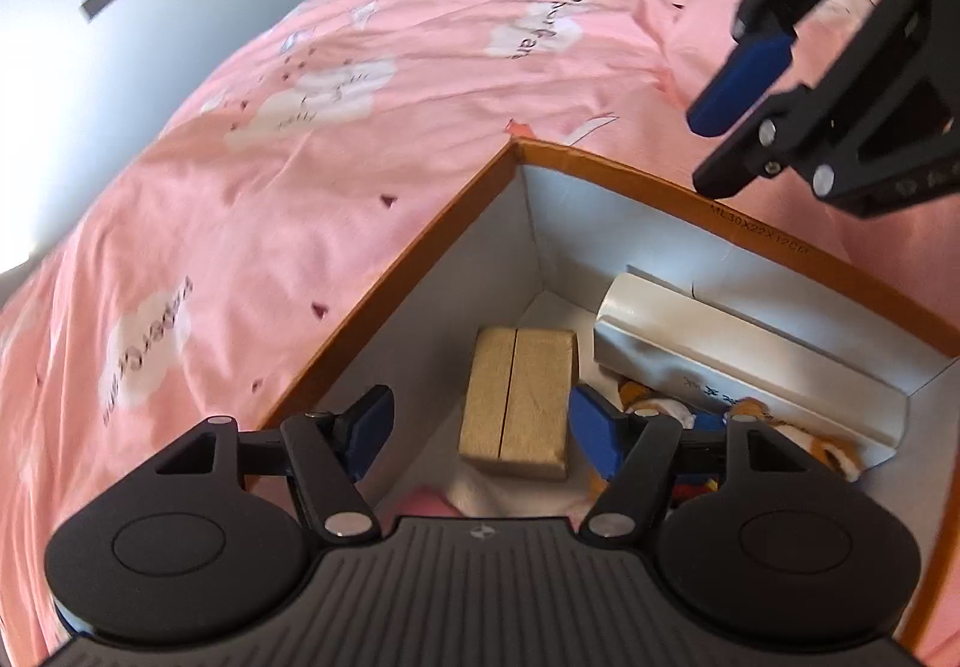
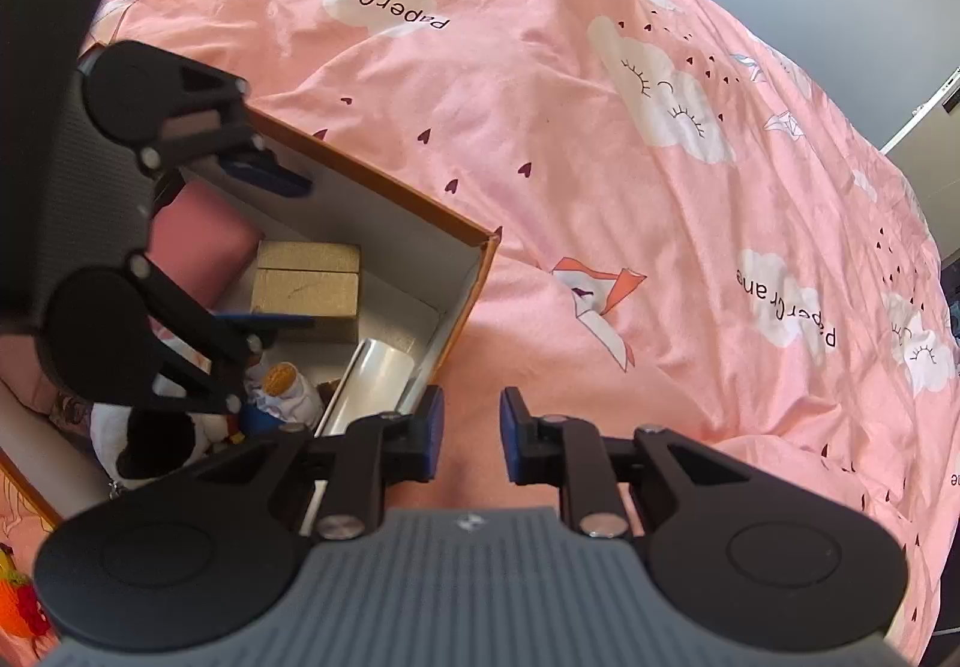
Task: Organize objects
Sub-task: 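Withdraw both grippers up and away from the orange box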
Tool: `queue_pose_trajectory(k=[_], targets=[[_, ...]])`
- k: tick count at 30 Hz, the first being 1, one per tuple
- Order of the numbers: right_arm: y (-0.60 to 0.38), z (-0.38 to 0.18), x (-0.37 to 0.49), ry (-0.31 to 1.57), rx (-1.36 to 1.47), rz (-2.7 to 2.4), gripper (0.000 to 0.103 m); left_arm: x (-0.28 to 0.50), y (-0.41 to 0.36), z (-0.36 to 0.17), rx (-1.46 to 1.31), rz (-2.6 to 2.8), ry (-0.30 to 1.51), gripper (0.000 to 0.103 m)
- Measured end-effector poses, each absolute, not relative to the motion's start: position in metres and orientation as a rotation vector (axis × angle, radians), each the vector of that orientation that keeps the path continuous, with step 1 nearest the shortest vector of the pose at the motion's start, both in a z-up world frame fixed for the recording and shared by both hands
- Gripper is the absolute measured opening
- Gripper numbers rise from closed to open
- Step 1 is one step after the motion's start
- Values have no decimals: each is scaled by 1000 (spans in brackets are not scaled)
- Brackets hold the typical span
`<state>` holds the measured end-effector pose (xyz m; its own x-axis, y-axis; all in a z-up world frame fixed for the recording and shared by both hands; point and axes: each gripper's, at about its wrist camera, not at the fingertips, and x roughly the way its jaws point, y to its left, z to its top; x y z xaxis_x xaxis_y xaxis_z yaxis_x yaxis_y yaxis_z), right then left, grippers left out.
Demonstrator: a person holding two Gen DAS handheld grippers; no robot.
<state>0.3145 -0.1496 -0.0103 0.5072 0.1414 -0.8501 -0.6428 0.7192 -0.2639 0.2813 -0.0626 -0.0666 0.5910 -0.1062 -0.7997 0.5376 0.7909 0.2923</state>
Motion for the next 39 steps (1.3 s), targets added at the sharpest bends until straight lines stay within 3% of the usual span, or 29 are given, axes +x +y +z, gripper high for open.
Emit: queue_pose_trajectory(k=[3, 5, 7, 11, 17, 30, 39], targets=[[-149, -12, 315, 934, -617, 496, 26, 283, -50, -61, 430, -399, 957, 78], [-150, -14, 316, 939, -611, 490, 26, 290, -44, -64, 348, -383, 1029, 68], [-150, -15, 316, 944, -608, 485, 26, 297, -39, -70, 290, -377, 1061, 41], [-149, -18, 317, 950, -616, 489, 26, 306, -36, -73, 207, -389, 1056, 25], [-149, -22, 320, 961, -620, 497, 26, 311, -50, -75, 263, -424, 1005, 18], [-149, -27, 324, 965, -609, 491, 25, 316, -67, -77, 282, -466, 984, 17], [-152, -21, 319, 950, -606, 489, 26, 308, -62, -69, 290, -420, 967, 27]])
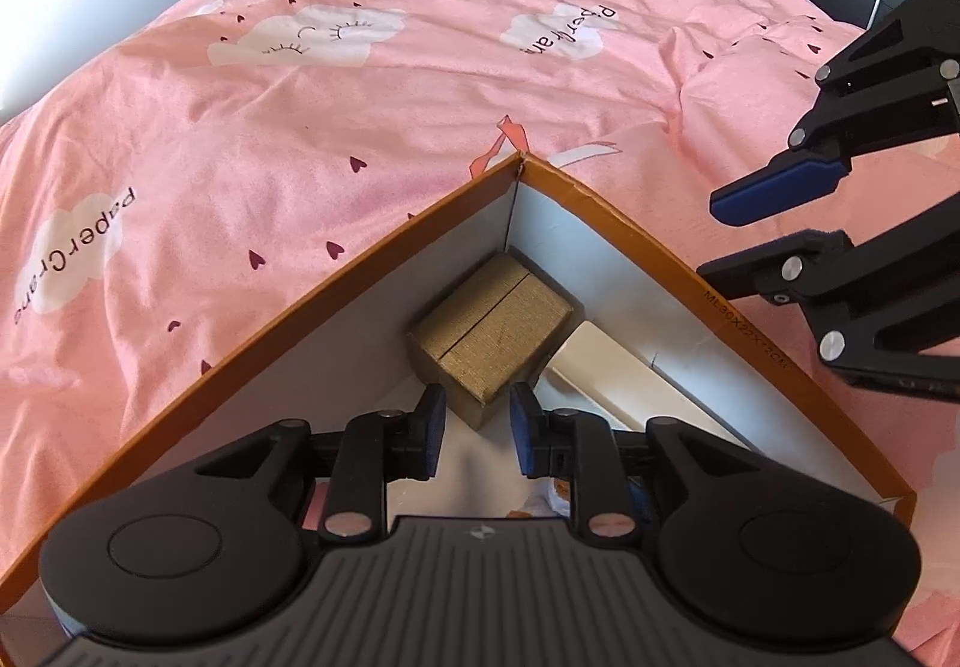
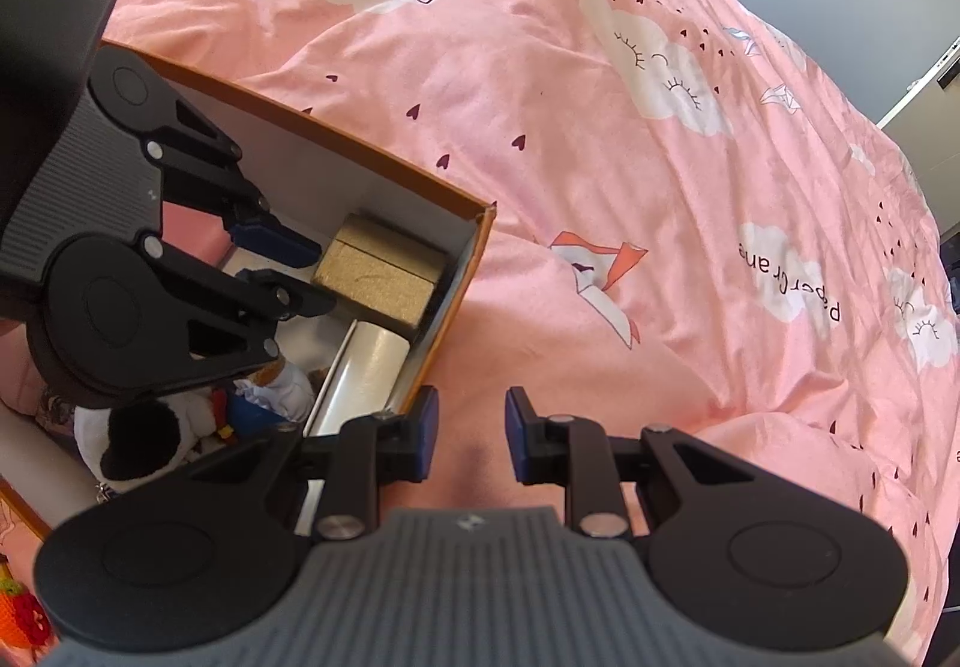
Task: Organize objects
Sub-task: 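Withdraw both grippers up and away from the orange box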
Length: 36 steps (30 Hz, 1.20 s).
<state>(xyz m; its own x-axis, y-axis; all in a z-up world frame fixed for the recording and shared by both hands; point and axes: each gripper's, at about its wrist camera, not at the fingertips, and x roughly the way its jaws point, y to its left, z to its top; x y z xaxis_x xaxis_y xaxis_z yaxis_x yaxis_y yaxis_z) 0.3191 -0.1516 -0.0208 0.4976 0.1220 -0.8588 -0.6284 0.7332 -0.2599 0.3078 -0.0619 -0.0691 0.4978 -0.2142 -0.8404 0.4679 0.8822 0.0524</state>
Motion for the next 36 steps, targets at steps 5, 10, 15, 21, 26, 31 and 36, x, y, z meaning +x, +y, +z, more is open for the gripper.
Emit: queue_pose_trajectory(k=[5, 10, 15, 21, 26, 31, 36], targets=[[-155, -3, 308, 914, -580, 487, 26, 284, -59, -44, 319, -386, 919, 30], [-160, 25, 280, 844, -498, 503, 32, 251, -51, -13, 302, -335, 912, 30], [-165, 43, 242, 801, -390, 529, 36, 214, -35, 10, 222, -245, 876, 30], [-174, 44, 195, 781, -210, 557, 38, 173, -16, 23, 138, -176, 880, 30], [-174, 29, 159, 802, -112, 581, 37, 142, -7, 22, 80, -144, 909, 31], [-169, 6, 126, 836, -85, 585, 37, 107, -7, 6, 53, -122, 945, 31], [-166, -24, 105, 916, -81, 562, 37, 77, -8, -30, 54, -119, 1056, 32]])
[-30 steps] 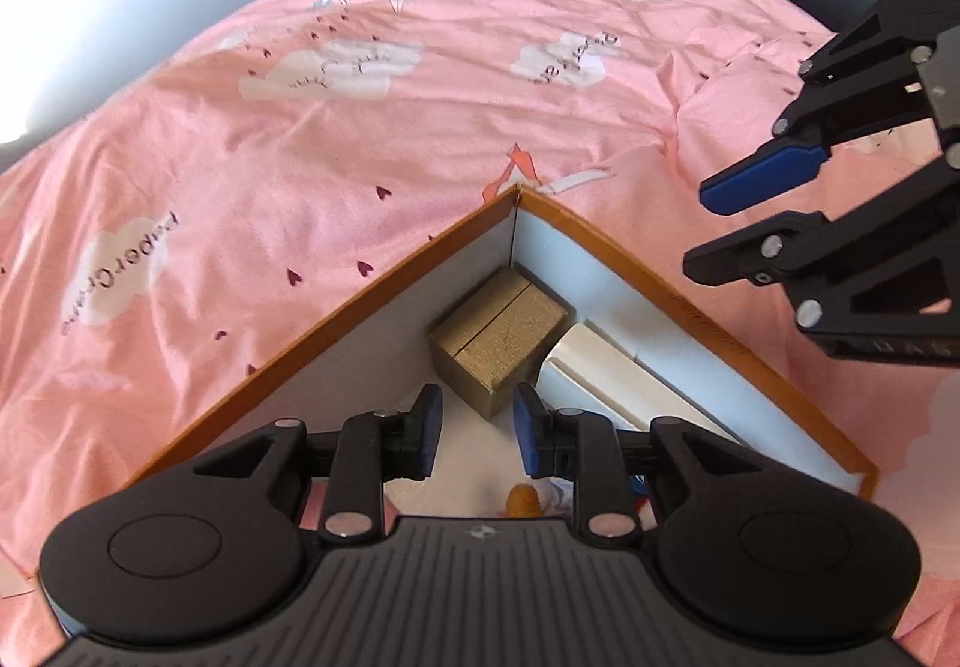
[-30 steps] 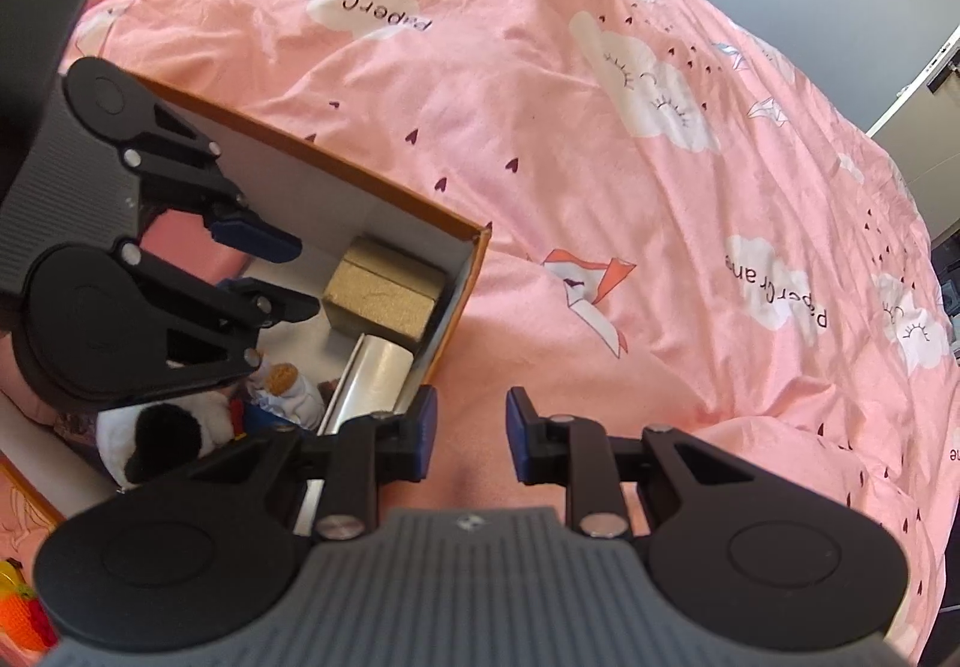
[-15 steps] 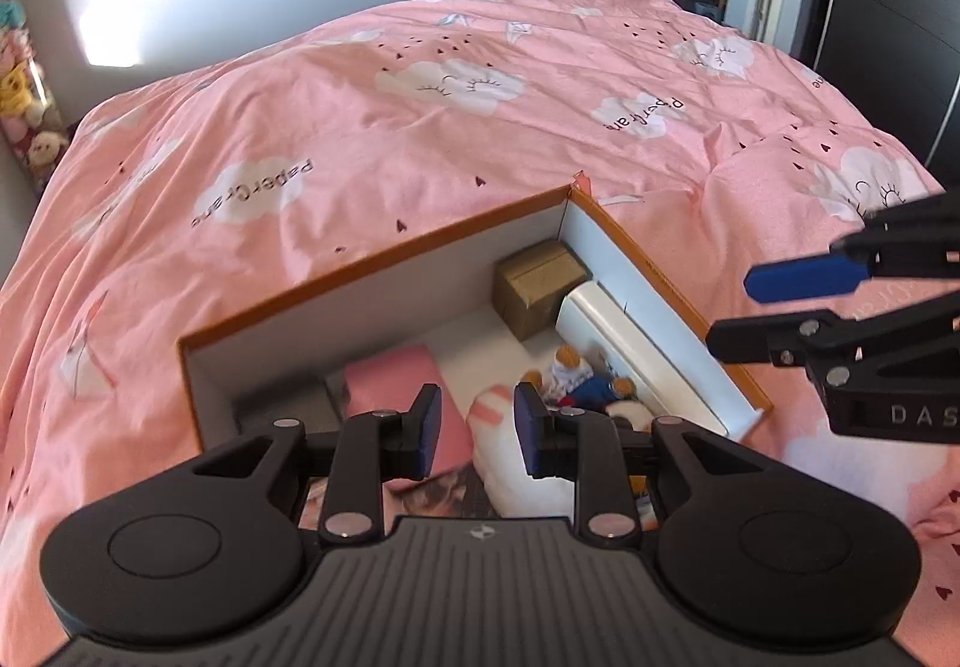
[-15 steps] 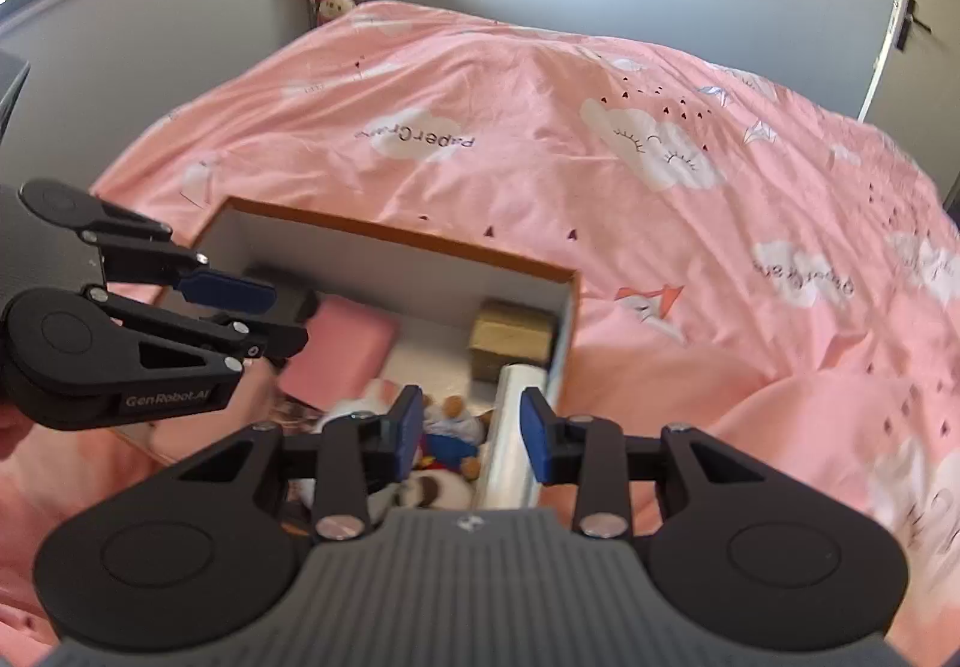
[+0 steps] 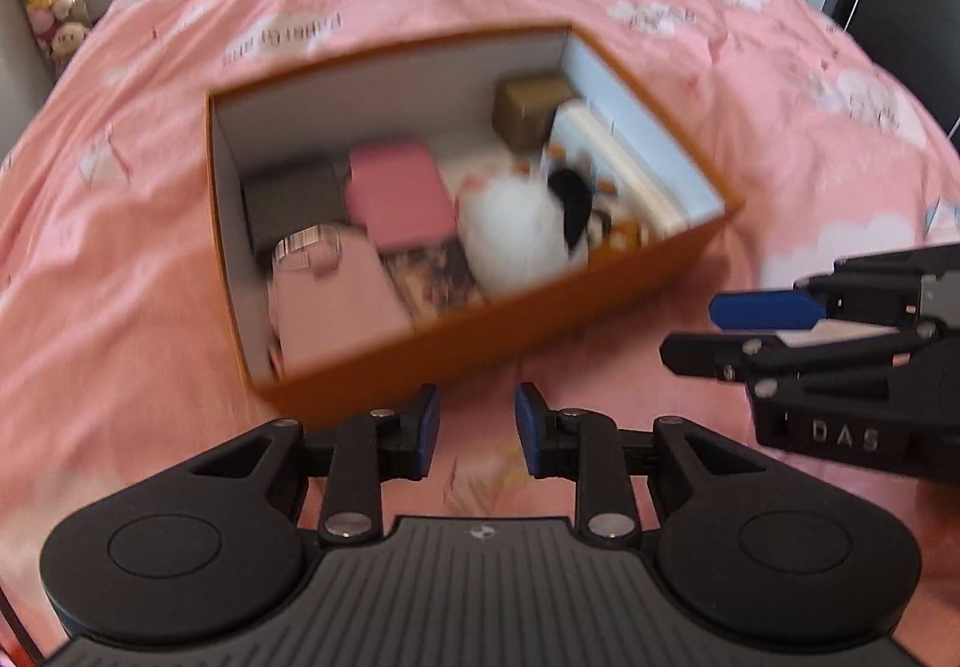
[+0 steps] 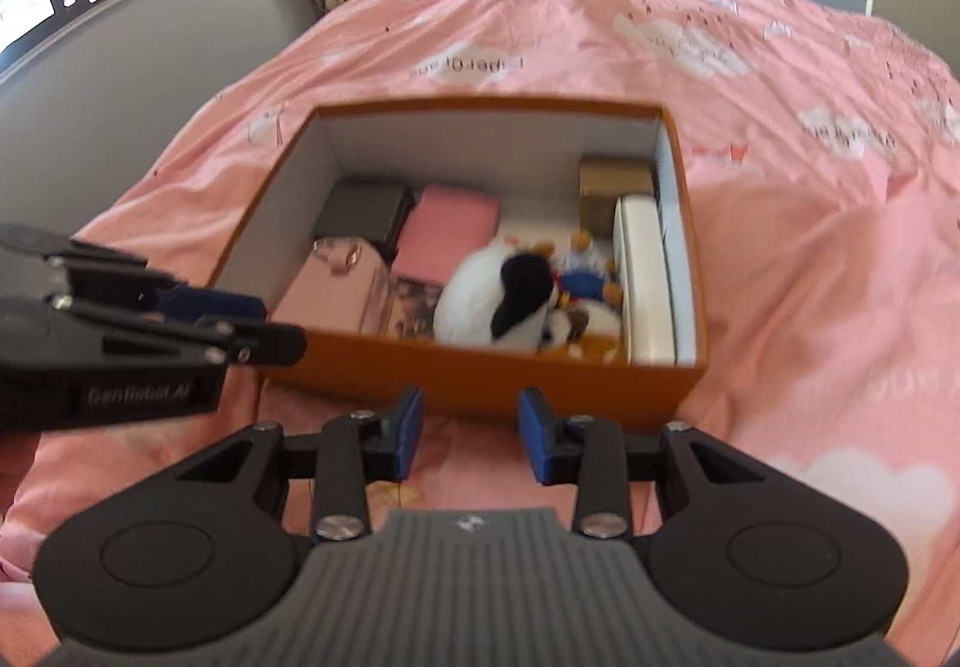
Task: Organize objects
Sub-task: 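Withdraw both grippers up and away from the orange box, then grasp the yellow tape measure with the left gripper while the right gripper grasps the orange crocheted fruit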
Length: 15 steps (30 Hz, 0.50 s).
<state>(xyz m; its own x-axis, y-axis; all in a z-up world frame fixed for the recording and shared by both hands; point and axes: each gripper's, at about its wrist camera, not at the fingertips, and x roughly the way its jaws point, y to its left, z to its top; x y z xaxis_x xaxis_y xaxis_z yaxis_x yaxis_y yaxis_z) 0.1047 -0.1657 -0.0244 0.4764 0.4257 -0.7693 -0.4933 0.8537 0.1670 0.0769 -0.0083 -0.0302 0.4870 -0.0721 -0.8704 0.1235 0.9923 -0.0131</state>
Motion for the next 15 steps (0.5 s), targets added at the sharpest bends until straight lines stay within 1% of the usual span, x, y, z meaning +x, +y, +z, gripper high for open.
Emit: queue_pose_trajectory(k=[5, 9, 11, 15], targets=[[-155, -49, 89, 1002, -84, 560, 37, 51, 1, -57, -16, -112, 1153, 32], [-148, -62, 81, 1050, -100, 544, 38, 36, 8, -64, -50, -123, 1197, 40], [-145, -65, 79, 1071, -105, 547, 38, 29, 14, -67, -90, -131, 1207, 45], [-147, -72, 77, 1118, -66, 558, 38, 22, 25, -82, -191, -185, 1269, 50]])
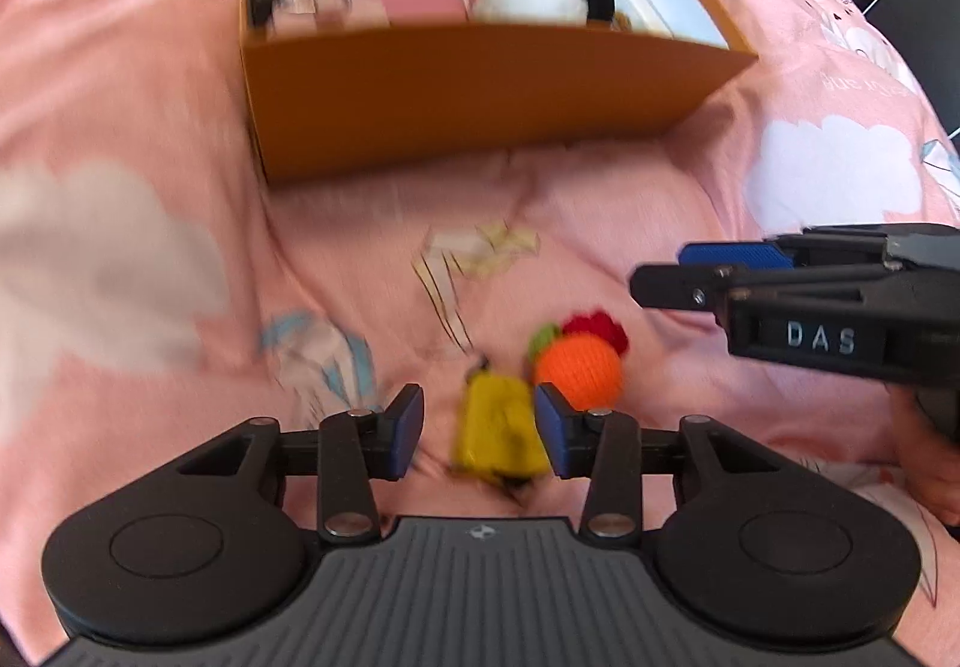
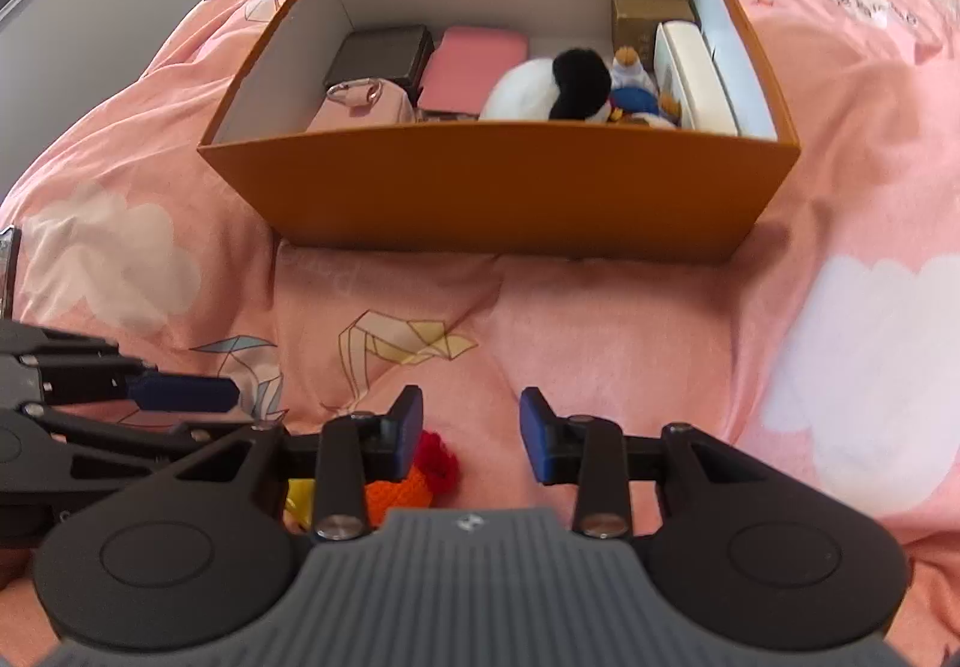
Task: Organize objects
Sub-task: 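Grasp the yellow tape measure with the left gripper while the right gripper grasps the orange crocheted fruit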
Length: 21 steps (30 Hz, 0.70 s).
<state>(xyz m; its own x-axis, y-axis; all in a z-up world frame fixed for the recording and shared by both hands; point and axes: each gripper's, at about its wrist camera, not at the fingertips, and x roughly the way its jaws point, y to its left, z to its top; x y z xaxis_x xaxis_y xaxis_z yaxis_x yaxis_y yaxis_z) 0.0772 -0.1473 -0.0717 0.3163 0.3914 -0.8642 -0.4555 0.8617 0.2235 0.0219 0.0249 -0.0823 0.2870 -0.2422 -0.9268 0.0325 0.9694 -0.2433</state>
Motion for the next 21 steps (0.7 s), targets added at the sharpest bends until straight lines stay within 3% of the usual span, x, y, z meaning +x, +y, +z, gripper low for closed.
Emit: queue_pose_trajectory(k=[4, 11, 15, 21], targets=[[-144, -78, 75, 1164, -55, 594, 38, 20, 22, -94, -213, -209, 1307, 60], [-133, -91, 72, 1234, -49, 659, 38, 23, 21, -107, -234, -213, 1336, 63], [-128, -100, 74, 1277, -41, 674, 49, 24, 21, -115, -228, -207, 1365, 63], [-124, -118, 80, 1345, -36, 650, 55, 27, 22, -122, -210, -198, 1382, 63]])
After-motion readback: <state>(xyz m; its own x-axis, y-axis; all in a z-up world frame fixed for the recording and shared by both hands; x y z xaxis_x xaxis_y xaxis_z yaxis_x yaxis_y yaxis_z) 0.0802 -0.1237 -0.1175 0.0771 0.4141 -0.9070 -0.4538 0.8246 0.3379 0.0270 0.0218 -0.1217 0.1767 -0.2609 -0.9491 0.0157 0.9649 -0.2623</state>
